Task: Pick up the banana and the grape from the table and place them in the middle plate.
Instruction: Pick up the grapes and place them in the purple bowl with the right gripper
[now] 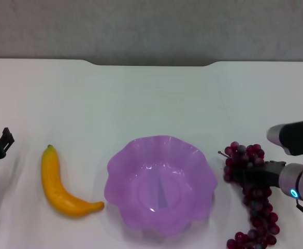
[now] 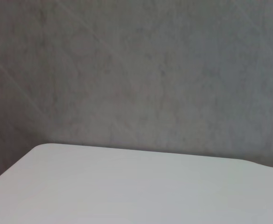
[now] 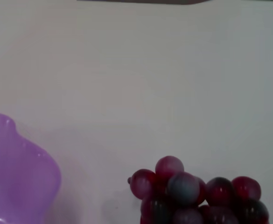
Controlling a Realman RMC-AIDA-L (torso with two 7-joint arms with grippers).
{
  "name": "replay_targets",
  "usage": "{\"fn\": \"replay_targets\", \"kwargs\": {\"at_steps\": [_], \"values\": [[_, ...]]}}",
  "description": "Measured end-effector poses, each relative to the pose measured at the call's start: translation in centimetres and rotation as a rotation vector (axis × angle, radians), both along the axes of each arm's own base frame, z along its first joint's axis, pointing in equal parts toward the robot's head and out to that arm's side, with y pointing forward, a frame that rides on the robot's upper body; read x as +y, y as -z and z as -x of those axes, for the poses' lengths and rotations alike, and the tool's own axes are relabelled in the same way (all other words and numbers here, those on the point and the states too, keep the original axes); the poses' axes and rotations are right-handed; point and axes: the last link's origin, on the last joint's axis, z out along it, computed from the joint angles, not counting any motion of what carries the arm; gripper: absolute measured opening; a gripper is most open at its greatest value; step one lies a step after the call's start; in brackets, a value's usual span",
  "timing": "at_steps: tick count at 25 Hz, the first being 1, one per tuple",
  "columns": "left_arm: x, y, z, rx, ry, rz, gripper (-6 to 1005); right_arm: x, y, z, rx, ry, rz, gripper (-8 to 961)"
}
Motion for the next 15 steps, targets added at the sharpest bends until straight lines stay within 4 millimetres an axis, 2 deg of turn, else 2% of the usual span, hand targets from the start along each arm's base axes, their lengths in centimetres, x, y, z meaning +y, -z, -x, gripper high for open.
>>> {"fn": "replay_targets", "kwargs": {"at_steps": [1, 15], "values": [[0.0, -0.02, 0.01, 0.001, 0.0, 0.0, 890, -0.07, 0.05, -0.24, -0.004, 0.0, -0.002, 738], [-0.15, -0.07, 0.17, 0.002, -0.004, 0.0, 890, -0.06, -0.05, -0.79, 0.0, -0.016, -0.04, 614]]}}
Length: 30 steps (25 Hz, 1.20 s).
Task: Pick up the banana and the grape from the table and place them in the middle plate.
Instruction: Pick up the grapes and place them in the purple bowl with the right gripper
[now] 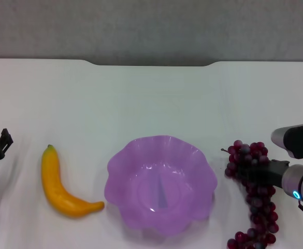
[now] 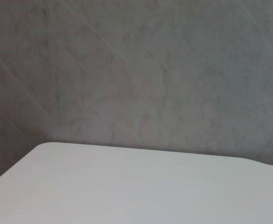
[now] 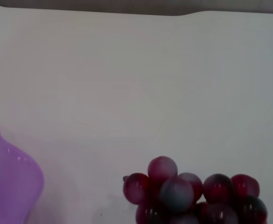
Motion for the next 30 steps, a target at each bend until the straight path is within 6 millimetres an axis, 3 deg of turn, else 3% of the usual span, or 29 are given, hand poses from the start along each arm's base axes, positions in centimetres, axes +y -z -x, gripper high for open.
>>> {"fn": "replay_targets", "kwargs": {"at_steps": [16, 30], "values": [[-0.05, 0.02, 0.04, 0.0, -0.002, 0.001, 890, 0.08, -0.04, 0.1, 0.003, -0.017, -0.015, 499], [-0.19, 0.27, 0.13, -0.004, -0.011, 0.009, 891, 0.09, 0.06, 0.23, 0.002, -0.037, -0.021, 468]]}}
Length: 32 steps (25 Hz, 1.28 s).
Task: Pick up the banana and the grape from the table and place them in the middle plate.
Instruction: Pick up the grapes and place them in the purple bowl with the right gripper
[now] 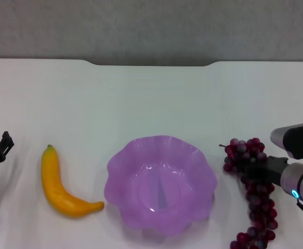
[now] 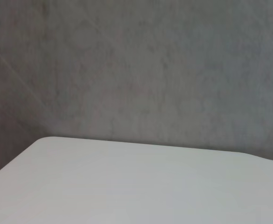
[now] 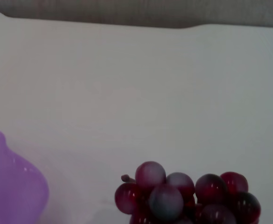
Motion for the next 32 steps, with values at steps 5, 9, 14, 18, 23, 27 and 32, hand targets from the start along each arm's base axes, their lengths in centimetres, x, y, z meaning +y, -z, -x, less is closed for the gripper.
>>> {"fn": "replay_targets", "kwargs": {"at_steps": [5, 9, 14, 18, 23, 27, 32], "values": [[0.0, 0.0, 0.0, 0.001, -0.001, 0.001, 891, -0.2, 0.2, 0.1, 0.003, -0.026, -0.011, 461], [0.0, 0.0, 0.0, 0.001, -0.001, 0.002, 890, -0.2, 0.1, 0.0, 0.004, -0.037, -0.027, 453], [0.0, 0.0, 0.0, 0.001, -0.001, 0.002, 890, -0.7, -0.2, -0.1, 0.021, -0.102, -0.098, 444], [-0.1, 0.0, 0.1, 0.001, -0.002, 0.002, 890, -1.6, -0.7, 0.0, 0.046, -0.181, -0.177, 437], [-0.3, 0.0, 0.3, 0.0, -0.01, 0.001, 891, -2.9, -1.8, 0.7, 0.086, -0.321, -0.313, 422], [-0.4, 0.0, 0.4, 0.001, -0.012, 0.0, 891, -4.5, -3.1, 2.3, 0.103, -0.514, -0.425, 420], [-0.5, -0.1, 0.5, 0.003, -0.016, 0.0, 891, -5.3, -3.7, 4.4, 0.161, -0.623, -0.483, 417]]}}
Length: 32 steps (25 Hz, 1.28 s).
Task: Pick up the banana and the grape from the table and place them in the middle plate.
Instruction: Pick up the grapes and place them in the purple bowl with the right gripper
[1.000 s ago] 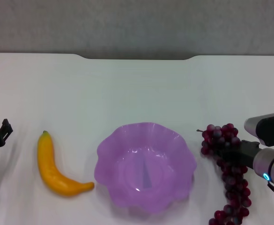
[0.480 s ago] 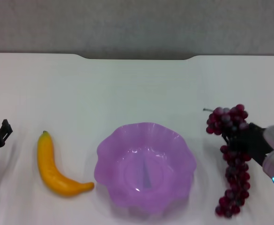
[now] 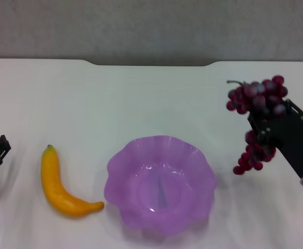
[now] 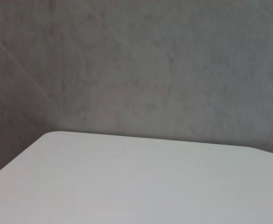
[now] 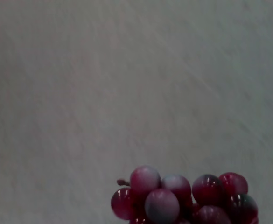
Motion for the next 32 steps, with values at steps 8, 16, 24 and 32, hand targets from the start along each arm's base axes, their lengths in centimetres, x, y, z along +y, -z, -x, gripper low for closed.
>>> {"fn": "replay_targets", "kwargs": {"at_steps": [8, 16, 24, 32], "values": [[-0.1, 0.0, 0.1, 0.0, -0.004, -0.001, 890, 0.5, -0.6, 4.8, 0.0, -0.155, -0.007, 417], [0.0, 0.0, 0.0, 0.0, -0.002, -0.001, 891, 0.6, 0.7, 7.6, -0.033, -0.219, 0.065, 417], [0.1, 0.0, -0.1, -0.002, 0.001, 0.0, 890, 1.0, 5.3, 6.7, -0.157, -0.175, 0.257, 416], [0.1, 0.1, -0.2, -0.003, 0.003, 0.0, 890, 1.4, 6.7, 4.5, -0.192, -0.03, 0.369, 416]]}}
